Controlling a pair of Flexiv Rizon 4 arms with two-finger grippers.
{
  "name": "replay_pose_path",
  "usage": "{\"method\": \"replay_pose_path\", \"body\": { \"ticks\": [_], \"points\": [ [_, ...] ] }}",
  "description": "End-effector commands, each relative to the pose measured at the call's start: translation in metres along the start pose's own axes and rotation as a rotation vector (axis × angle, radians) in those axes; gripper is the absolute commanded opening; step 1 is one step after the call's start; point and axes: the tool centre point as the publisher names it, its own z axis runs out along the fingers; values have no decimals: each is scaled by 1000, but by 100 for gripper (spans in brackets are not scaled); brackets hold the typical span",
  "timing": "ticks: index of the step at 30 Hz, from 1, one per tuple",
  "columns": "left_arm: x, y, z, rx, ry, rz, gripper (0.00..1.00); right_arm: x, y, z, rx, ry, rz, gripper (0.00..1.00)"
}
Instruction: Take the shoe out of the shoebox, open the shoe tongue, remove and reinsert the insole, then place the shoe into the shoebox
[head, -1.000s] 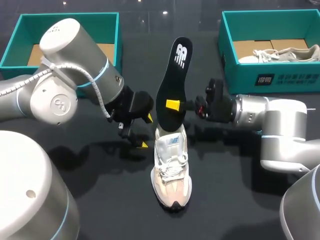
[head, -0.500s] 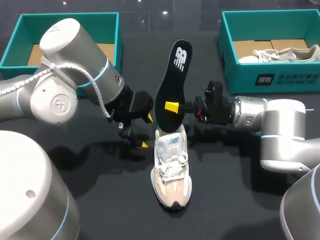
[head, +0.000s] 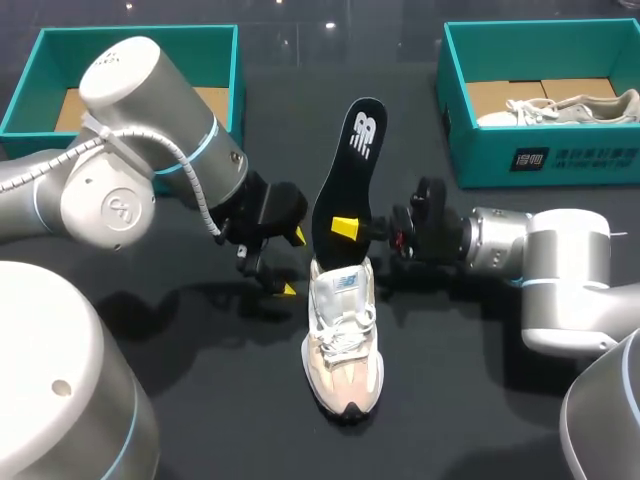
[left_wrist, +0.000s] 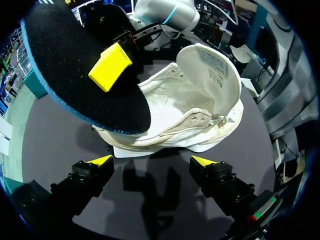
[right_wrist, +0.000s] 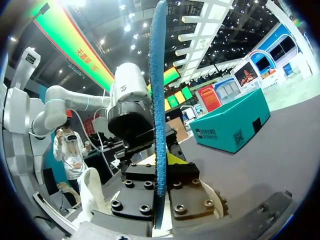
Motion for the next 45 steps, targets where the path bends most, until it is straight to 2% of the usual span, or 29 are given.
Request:
{"method": "replay_pose_path", "body": {
  "ticks": [1,15,22,33,45],
  "points": [
    [0,0,1,-1,0,1,100,4,-2,0,33,-13,9,0],
    [0,0,1,-1,0,1,100,4,-3,-2,29,-31,22,0],
    [0,0,1,-1,0,1,100,-7,-26,-9,27,-20,59,0],
    [0,0,1,-1,0,1,100,-3,-49,-15,28,-34,114,0],
    [0,0,1,-1,0,1,100,6,-61,-13,72,-19,165,0]
  ]
}}
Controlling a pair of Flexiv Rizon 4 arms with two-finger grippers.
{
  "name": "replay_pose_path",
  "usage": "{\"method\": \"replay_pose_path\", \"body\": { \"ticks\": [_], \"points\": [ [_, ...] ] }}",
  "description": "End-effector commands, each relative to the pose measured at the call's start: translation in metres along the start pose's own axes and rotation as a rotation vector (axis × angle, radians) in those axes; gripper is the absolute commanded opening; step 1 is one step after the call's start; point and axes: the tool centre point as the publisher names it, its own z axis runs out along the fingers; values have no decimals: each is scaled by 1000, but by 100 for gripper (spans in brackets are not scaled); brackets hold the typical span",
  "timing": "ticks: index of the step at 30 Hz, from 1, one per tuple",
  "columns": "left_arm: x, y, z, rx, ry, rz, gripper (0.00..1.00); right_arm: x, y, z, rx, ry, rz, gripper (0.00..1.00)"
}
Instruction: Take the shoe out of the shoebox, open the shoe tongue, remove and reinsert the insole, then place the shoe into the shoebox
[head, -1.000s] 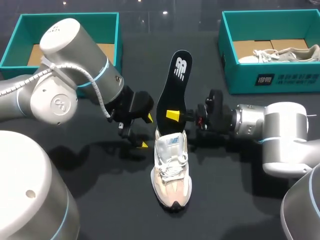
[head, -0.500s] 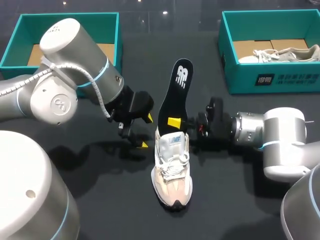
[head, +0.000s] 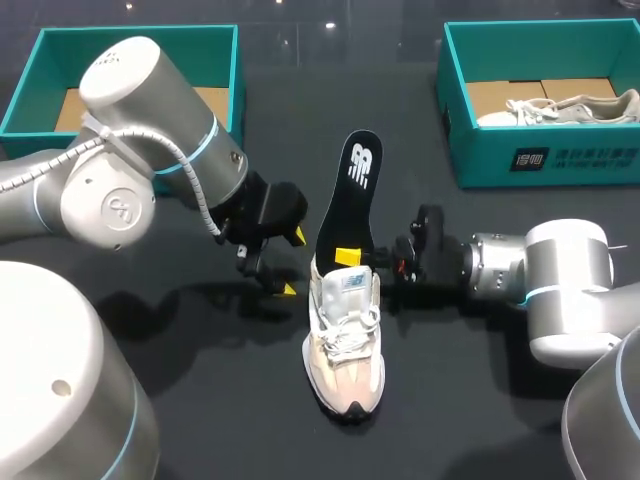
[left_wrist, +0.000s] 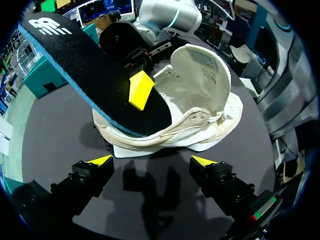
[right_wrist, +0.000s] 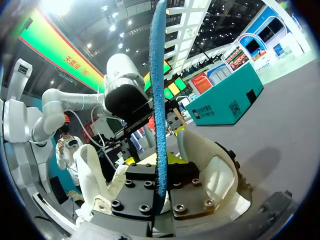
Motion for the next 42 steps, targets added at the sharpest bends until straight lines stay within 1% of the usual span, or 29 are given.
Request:
{"method": "replay_pose_path", "body": {
  "ticks": [1,6,13,21,23,28,33,40,42],
  "points": [
    [0,0,1,-1,0,1,100,0,-11,1,16,-1,13,0],
    [0,0,1,-1,0,1,100,1,-18,2,37,-24,45,0],
    [0,0,1,-1,0,1,100,1,-28,2,33,-26,73,0],
    [0,0,1,-1,0,1,100,9,-23,6,46,-11,42,0],
    [0,0,1,-1,0,1,100,12,-20,6,50,-5,29,11],
    [0,0,1,-1,0,1,100,16,-12,8,61,3,2,12],
    [0,0,1,-1,0,1,100,19,-7,11,71,2,-31,22],
    [0,0,1,-1,0,1,100,23,0,12,75,5,-63,25],
    [0,0,1,-1,0,1,100,24,2,12,75,5,-72,28]
  ]
}}
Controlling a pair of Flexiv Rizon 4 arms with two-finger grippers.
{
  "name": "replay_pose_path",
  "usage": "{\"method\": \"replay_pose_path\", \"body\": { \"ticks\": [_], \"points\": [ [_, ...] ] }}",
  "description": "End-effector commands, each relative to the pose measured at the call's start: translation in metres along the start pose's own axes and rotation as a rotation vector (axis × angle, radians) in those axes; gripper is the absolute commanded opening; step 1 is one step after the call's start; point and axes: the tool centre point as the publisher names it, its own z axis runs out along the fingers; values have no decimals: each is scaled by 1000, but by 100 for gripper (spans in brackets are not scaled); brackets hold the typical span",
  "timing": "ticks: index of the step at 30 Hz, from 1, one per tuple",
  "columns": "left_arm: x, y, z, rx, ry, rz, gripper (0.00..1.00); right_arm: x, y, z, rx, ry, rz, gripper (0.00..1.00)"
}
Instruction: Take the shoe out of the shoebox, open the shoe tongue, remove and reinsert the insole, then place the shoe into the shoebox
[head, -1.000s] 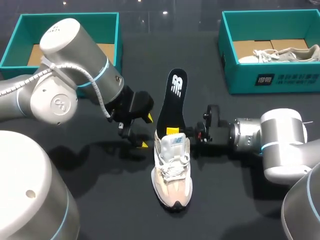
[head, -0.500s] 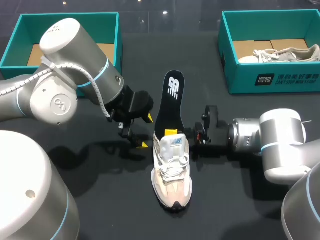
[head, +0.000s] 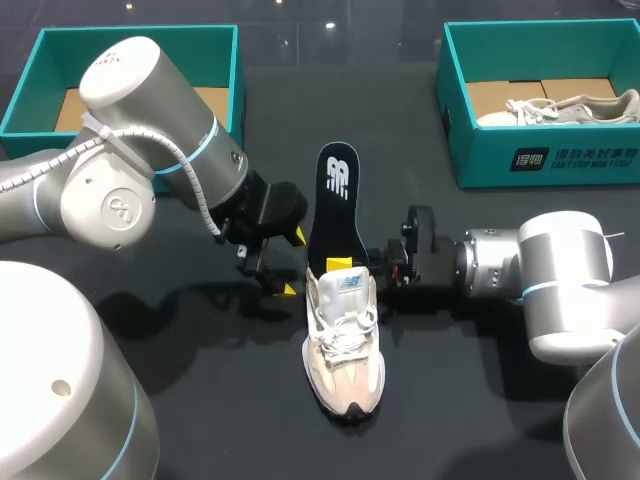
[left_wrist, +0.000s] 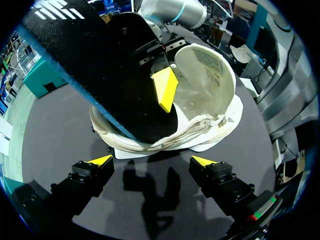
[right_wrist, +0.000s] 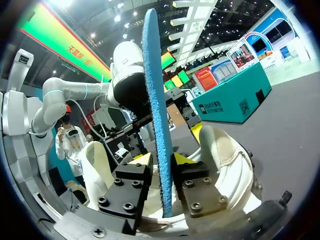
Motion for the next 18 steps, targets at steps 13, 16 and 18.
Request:
{"method": "replay_pose_path", "body": {
  "ticks": [13,16,18],
  "points": [
    [0,0,1,-2,0,1,100,3,22,1,19,-2,-54,36],
    [0,0,1,-2,0,1,100,1,27,3,14,2,-60,36],
    [0,0,1,-2,0,1,100,0,29,3,6,-1,-58,34]
  ]
}}
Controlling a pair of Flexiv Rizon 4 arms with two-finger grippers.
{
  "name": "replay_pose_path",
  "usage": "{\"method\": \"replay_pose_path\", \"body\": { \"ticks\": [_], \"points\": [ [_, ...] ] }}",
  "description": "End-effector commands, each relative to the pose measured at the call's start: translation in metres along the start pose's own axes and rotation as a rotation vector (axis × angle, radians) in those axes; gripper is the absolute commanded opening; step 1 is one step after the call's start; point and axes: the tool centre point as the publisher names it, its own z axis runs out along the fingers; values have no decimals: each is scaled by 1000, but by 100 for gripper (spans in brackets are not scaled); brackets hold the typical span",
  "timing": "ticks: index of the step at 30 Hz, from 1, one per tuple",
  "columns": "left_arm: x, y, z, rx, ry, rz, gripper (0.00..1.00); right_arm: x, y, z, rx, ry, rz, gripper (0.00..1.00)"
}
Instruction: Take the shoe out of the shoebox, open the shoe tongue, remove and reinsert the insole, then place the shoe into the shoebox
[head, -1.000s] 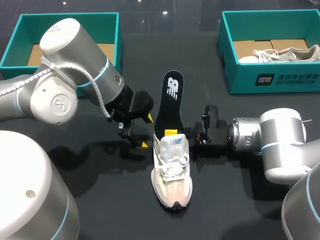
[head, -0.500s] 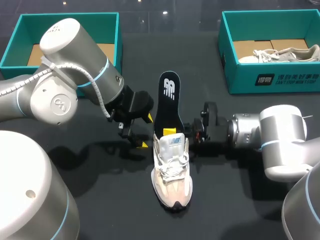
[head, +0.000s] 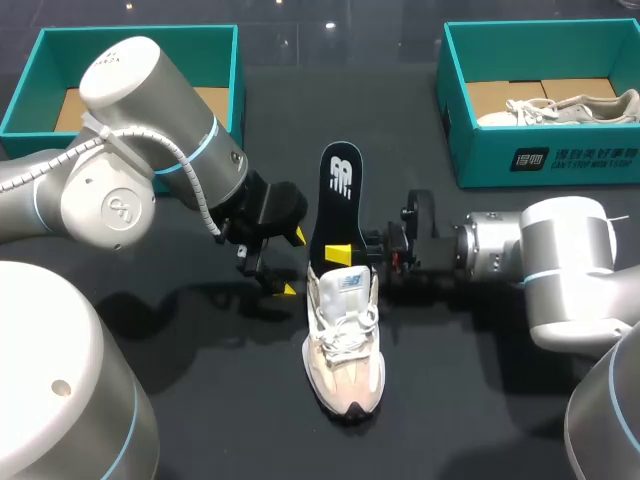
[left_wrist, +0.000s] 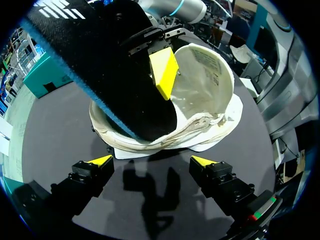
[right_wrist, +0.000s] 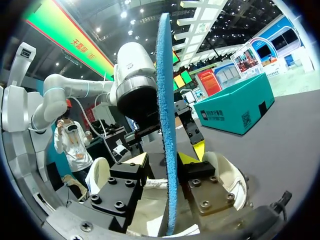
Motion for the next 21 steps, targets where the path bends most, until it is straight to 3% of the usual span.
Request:
{"method": "replay_pose_path", "body": {
  "ticks": [1,4,21],
  "points": [
    [0,0,1,-2,0,1,100,-2,4,2,-6,-3,4,33],
    [0,0,1,-2,0,1,100,-5,2,3,-13,-3,19,0],
    [0,0,1,-2,0,1,100,-1,-38,-6,-8,-44,190,0]
  ]
}}
